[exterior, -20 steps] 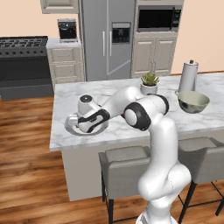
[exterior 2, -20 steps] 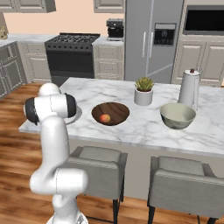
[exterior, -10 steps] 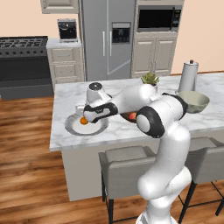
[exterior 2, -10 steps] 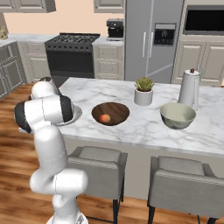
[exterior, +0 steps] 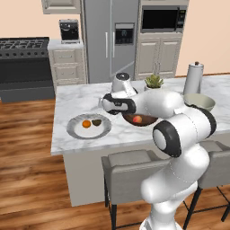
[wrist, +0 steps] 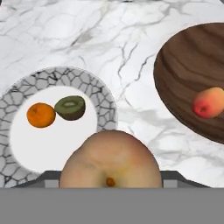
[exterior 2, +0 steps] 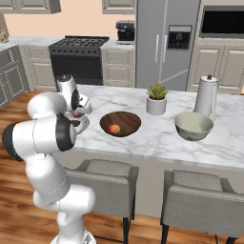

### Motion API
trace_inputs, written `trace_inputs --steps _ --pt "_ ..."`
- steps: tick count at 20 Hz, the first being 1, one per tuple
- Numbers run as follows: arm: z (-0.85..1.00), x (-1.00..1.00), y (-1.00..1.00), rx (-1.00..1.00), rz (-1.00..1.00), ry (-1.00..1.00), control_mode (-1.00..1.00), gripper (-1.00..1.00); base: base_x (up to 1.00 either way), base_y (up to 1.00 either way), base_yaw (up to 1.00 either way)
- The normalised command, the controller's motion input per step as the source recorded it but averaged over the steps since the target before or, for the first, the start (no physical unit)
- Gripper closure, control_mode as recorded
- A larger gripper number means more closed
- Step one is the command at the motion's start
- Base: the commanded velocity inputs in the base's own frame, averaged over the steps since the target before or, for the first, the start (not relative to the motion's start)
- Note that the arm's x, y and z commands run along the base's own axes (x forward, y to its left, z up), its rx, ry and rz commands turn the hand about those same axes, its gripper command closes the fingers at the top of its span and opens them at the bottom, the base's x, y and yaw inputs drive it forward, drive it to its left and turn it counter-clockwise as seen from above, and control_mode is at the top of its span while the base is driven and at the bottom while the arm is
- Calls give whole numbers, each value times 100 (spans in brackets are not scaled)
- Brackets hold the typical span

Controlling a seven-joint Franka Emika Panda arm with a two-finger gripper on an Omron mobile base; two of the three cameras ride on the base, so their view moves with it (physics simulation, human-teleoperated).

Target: Take the fruits from the plate on the dining counter and place two fruits in each bowl.

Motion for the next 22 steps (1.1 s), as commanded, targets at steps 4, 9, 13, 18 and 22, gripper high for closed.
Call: trace_inputs --steps 4,9,13,18,22 --pt "18 -9 -100 -4 0 3 -100 100 0 0 0" --pt "28 2 -100 -2 0 11 -100 100 0 0 0" --pt "-4 25 -69 0 3 1 -100 100 0 0 0" --pt "-34 26 -54 0 0 0 -100 100 0 0 0" --pt "-58 21 -50 0 0 0 -100 100 0 0 0"
